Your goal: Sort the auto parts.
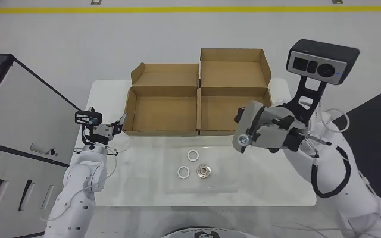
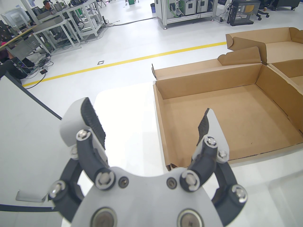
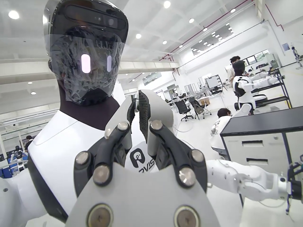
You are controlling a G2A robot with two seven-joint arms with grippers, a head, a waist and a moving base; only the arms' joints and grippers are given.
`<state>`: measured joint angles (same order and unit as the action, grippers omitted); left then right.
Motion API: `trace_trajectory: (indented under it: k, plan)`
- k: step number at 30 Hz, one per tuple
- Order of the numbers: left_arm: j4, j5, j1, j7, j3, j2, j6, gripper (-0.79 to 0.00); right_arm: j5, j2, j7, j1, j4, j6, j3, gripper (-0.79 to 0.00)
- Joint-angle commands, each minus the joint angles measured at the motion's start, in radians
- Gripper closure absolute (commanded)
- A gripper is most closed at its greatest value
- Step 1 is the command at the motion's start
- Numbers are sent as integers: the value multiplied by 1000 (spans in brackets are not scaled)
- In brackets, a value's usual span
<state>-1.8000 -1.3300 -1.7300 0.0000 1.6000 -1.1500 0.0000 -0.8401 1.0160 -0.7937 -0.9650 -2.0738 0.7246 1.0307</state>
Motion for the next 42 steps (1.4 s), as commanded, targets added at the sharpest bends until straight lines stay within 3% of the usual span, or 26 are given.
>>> trace_trajectory:
  k: [1, 9, 42]
  plan:
    - [0, 0, 0, 0, 0, 0, 0, -785, -20, 5, -4, 0, 5, 14, -4, 0]
    - [0, 0, 0, 0, 0, 0, 0, -785, -121, 28, -16, 9, 16, 54, -33, 0]
    - [0, 0, 0, 0, 0, 0, 0, -785, -121, 28, -16, 9, 16, 54, -33, 0]
